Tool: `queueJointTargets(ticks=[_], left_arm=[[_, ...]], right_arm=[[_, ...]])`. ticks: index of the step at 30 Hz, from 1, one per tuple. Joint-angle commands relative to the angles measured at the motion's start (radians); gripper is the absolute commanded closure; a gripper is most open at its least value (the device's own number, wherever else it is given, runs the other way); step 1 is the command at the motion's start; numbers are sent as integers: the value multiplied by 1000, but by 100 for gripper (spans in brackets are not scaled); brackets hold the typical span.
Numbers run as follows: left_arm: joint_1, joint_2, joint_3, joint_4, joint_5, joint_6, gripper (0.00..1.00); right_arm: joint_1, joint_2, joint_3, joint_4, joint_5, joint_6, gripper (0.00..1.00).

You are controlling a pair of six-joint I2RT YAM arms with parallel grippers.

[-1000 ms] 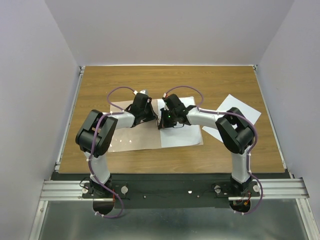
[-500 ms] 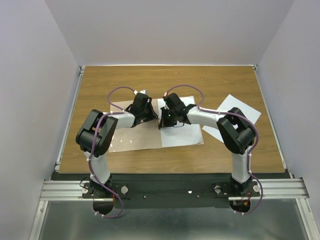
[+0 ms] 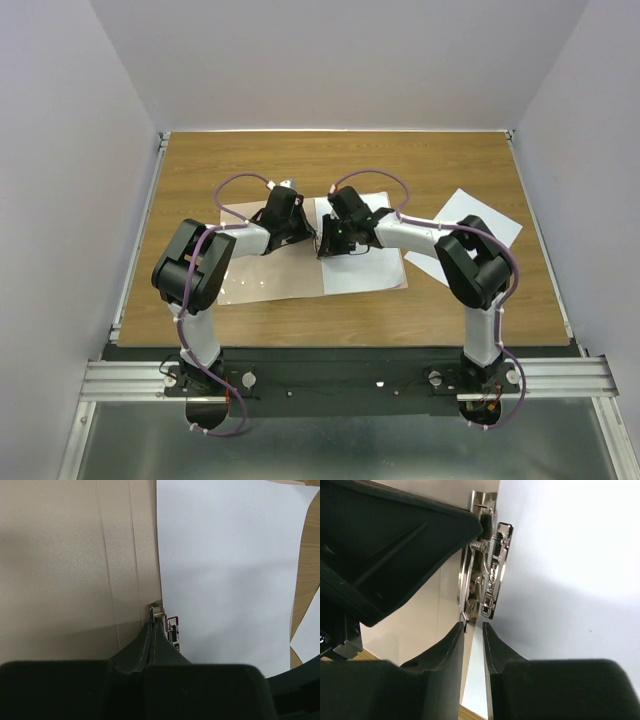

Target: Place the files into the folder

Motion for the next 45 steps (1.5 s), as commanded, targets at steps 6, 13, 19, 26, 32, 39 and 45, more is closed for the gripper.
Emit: queueJointTargets(ticks=[6, 13, 19, 26, 32, 39, 45], left_arm=[[4, 3, -44, -145, -49, 28, 93], [-1, -86, -35, -135, -16, 22, 64], [-7, -178, -20, -161, -17, 22, 36], [-4, -424, -90, -249, -162, -4, 6], [21, -717, -233, -388, -408, -87, 6], [55, -868, -352, -441, -447, -127, 6], [65, -864, -380, -441, -437, -122, 6]], right_arm=[[-3, -137, 5, -148, 97, 5, 41], [-5, -249, -49, -152, 172, 14, 28], [-11, -329, -95, -190, 260, 16, 25], [-6, -303, -66, -197, 272, -69, 21], [69, -101, 115, -200, 356, -110, 23], [116, 119, 314, -206, 392, -130, 28], [139, 214, 381, -253, 476, -121, 37]])
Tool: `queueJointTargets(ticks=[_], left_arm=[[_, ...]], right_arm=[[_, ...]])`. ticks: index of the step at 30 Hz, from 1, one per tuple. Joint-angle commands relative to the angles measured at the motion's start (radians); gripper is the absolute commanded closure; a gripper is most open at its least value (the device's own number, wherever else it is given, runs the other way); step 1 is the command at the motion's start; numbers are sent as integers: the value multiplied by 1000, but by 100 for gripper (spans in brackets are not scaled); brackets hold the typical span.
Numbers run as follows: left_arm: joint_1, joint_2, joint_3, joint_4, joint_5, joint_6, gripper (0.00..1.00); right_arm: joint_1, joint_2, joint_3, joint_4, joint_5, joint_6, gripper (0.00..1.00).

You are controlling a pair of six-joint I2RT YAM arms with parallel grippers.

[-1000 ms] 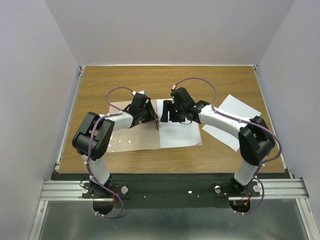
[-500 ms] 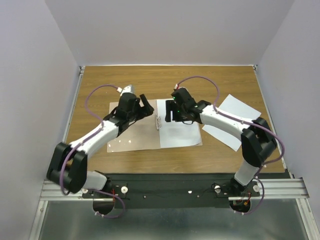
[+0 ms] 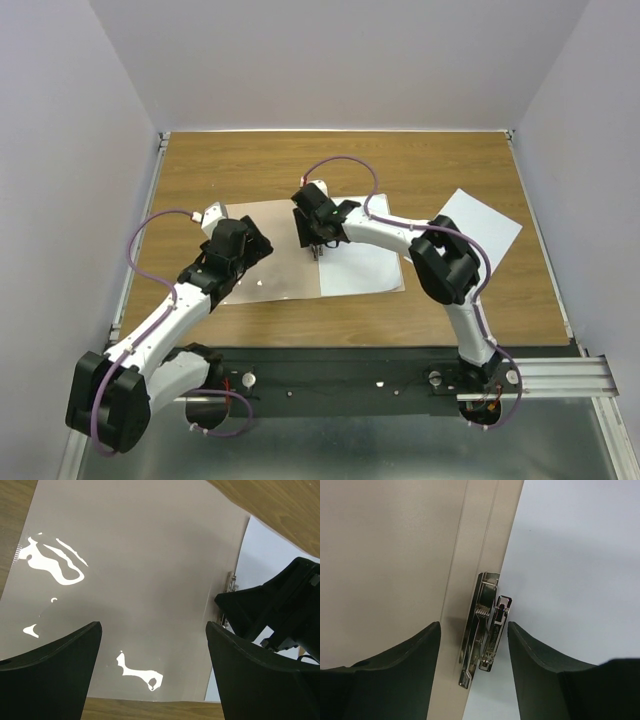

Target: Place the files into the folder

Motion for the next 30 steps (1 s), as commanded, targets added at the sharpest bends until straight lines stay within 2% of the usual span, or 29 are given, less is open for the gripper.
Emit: queueJointTargets(ticks=[1, 6, 10, 13, 21, 23, 24, 28, 30], left_arm=[[12, -4, -7, -25, -43, -12, 6], [24, -7, -11, -22, -50, -5, 5], [35, -4, -10, -16, -45, 0, 5], [38, 4, -11, -7, -40, 3, 5], [46, 51, -1, 21, -17, 14, 6], [46, 65, 6, 36, -8, 18, 5], [46, 70, 7, 42, 5, 20, 5], [46, 94, 32, 61, 26, 29, 5], [46, 108, 52, 65, 39, 31, 5]], right_arm=[[23, 59, 50, -67, 140, 4, 43], [26, 81, 23, -99, 163, 32, 51], [25, 92, 16, -104, 194, 16, 64], [20, 93, 21, -106, 209, -19, 68], [-53, 95, 39, -104, 188, -88, 69], [-70, 98, 47, -98, 140, -102, 69], [-82, 101, 53, -96, 127, -109, 68], [-89, 89, 85, -86, 82, -137, 39], [-89, 66, 96, -86, 48, -135, 32]])
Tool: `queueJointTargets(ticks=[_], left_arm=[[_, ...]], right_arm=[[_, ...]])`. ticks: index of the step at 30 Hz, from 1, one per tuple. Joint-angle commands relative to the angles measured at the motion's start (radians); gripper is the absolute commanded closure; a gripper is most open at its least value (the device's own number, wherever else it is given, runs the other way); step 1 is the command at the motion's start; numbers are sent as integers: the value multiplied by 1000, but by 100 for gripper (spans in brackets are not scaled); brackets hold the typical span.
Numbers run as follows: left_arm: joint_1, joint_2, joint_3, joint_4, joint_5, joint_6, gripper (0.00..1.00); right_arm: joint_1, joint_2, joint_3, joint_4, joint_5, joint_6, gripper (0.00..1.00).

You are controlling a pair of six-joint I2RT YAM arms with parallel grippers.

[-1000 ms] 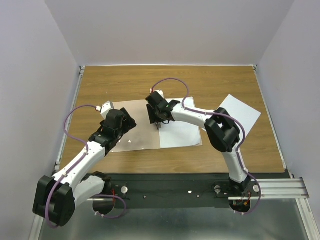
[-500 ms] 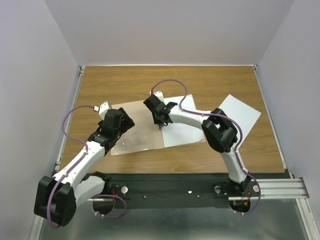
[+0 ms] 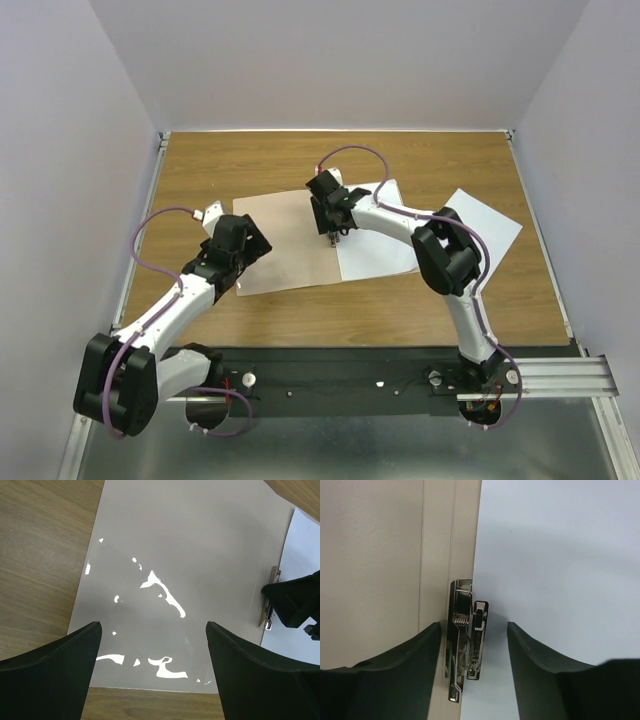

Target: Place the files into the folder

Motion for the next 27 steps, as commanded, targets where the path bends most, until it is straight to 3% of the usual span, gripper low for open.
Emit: queueJointTargets(ticks=[1, 3, 5, 7, 13, 17, 21, 27], left_arm=[[6, 25, 58, 46, 40, 19, 5], [6, 34, 82, 60, 71, 34, 5], [0, 43, 111, 92, 98, 50, 5], [-13, 59, 134, 148, 150, 83, 5], [-195, 264, 346, 199, 187, 189, 5], [-295, 544, 572, 255, 338, 261, 5], [-395, 759, 778, 227, 422, 327, 5], [-484, 1000, 1009, 207, 519, 373, 5]], right_arm=[[-5, -9, 41, -38, -76, -25, 26], [-10, -78, 38, -40, -71, -10, 22], [-19, -176, 20, -41, -36, 24, 8], [-68, -259, -52, -41, -34, 101, 1], [-367, -595, -424, -41, -103, 267, 0], [-608, -756, -632, -41, -217, 303, 0], [-842, -870, -789, -41, -218, 326, 0], [-976, -920, -951, -43, -269, 356, 0]])
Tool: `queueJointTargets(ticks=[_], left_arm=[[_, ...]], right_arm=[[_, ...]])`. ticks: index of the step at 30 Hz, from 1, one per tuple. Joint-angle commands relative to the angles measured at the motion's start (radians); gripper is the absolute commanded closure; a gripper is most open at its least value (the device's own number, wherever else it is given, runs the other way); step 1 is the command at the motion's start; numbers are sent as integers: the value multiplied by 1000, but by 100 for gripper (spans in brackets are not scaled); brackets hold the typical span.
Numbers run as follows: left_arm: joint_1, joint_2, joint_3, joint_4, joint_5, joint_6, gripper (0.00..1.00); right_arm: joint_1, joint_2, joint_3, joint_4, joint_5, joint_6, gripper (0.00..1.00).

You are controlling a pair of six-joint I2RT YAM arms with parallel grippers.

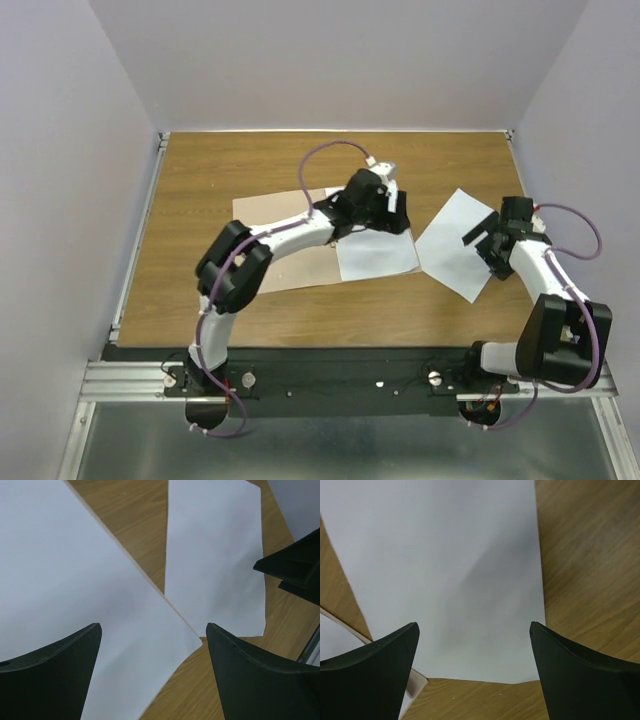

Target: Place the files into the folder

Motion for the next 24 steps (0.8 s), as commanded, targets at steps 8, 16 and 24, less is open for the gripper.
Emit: queueJointTargets(ticks=[8, 16, 24], left_arm=[[-124, 299, 324, -96, 126, 119, 5], [-134, 421, 406, -122, 150, 110, 5], [-137, 494, 419, -131, 179, 87, 5]], right_arm=[[-77, -110, -212, -27, -3, 77, 0], [-77, -16, -226, 34, -68, 54, 1], [-77, 22, -261, 163, -212, 38, 2]])
